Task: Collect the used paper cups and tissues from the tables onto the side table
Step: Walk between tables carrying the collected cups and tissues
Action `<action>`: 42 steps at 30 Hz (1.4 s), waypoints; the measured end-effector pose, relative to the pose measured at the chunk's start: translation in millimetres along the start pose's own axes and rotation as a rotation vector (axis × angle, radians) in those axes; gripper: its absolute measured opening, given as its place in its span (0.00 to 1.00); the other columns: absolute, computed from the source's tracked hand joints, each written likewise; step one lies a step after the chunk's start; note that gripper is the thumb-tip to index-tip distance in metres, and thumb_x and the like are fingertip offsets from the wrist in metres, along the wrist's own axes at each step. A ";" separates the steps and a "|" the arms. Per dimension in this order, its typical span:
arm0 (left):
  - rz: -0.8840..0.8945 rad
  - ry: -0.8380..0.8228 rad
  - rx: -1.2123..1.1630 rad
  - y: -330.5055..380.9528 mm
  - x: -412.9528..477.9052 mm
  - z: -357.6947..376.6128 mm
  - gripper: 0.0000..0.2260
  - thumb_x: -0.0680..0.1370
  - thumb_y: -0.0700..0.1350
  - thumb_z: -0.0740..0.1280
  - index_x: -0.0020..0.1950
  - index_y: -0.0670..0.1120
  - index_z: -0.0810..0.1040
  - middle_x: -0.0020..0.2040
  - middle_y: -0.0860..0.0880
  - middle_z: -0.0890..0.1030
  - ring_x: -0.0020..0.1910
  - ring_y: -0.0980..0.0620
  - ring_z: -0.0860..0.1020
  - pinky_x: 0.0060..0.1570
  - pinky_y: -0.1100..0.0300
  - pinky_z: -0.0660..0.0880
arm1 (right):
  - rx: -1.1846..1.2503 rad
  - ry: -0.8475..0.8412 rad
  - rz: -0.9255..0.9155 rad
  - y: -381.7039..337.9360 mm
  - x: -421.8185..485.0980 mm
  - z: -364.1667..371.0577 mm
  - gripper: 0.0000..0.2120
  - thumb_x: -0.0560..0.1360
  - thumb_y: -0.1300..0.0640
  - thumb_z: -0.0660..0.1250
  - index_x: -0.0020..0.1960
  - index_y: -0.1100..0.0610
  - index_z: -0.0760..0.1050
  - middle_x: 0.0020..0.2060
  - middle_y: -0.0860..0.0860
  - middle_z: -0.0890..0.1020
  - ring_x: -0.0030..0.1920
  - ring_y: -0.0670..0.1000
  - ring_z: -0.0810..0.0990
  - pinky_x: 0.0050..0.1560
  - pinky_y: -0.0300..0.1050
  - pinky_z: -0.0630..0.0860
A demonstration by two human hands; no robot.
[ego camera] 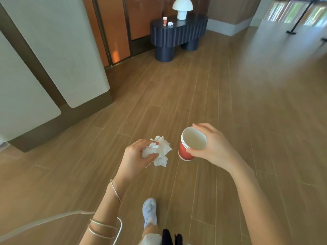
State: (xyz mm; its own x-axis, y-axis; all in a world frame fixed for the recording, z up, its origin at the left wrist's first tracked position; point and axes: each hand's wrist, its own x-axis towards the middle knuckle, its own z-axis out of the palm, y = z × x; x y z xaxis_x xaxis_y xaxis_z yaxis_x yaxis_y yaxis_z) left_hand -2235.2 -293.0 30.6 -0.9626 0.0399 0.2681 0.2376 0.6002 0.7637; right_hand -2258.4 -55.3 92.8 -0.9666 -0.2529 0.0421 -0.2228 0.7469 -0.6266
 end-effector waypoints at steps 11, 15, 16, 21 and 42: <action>0.031 -0.032 -0.040 -64.1 240.8 5.7 0.12 0.67 0.36 0.75 0.48 0.47 0.82 0.37 0.59 0.75 0.35 0.63 0.75 0.34 0.76 0.67 | -0.029 0.049 0.027 27.9 235.3 -20.6 0.38 0.65 0.45 0.72 0.71 0.50 0.61 0.66 0.39 0.64 0.61 0.40 0.65 0.55 0.37 0.62; 0.058 -0.038 -0.037 -83.1 321.4 2.2 0.11 0.68 0.37 0.74 0.49 0.46 0.82 0.40 0.60 0.76 0.36 0.65 0.75 0.35 0.76 0.67 | 0.000 0.072 0.027 32.2 308.4 -25.3 0.38 0.65 0.46 0.72 0.71 0.50 0.62 0.65 0.39 0.65 0.58 0.37 0.65 0.55 0.36 0.62; 0.059 -0.040 -0.031 -88.0 336.7 3.1 0.11 0.68 0.37 0.74 0.49 0.46 0.82 0.40 0.60 0.76 0.37 0.66 0.75 0.36 0.77 0.66 | 0.003 0.063 0.032 34.6 323.7 -24.6 0.38 0.65 0.46 0.72 0.71 0.50 0.62 0.65 0.39 0.65 0.59 0.38 0.65 0.55 0.36 0.62; 0.000 -0.070 -0.066 -122.3 401.1 16.0 0.11 0.68 0.36 0.75 0.48 0.46 0.82 0.41 0.61 0.77 0.38 0.68 0.75 0.38 0.75 0.68 | 0.026 0.024 0.051 56.6 400.7 -18.3 0.38 0.65 0.46 0.72 0.71 0.49 0.62 0.65 0.37 0.65 0.62 0.40 0.67 0.57 0.37 0.64; 0.009 0.043 -0.007 -195.8 815.7 73.4 0.12 0.68 0.37 0.75 0.49 0.48 0.82 0.43 0.56 0.78 0.40 0.62 0.76 0.37 0.74 0.67 | 0.010 0.006 -0.082 159.5 829.2 -102.3 0.37 0.65 0.46 0.73 0.71 0.51 0.63 0.65 0.40 0.66 0.62 0.41 0.66 0.55 0.36 0.62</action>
State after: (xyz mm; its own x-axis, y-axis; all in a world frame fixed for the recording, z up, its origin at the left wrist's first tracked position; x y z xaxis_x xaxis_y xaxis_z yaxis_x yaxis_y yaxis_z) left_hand -3076.4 -319.4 56.7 -0.9539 0.0102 0.2999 0.2469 0.5947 0.7651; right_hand -3108.4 -83.0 107.4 -0.9458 -0.3094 0.0983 -0.3001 0.7178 -0.6283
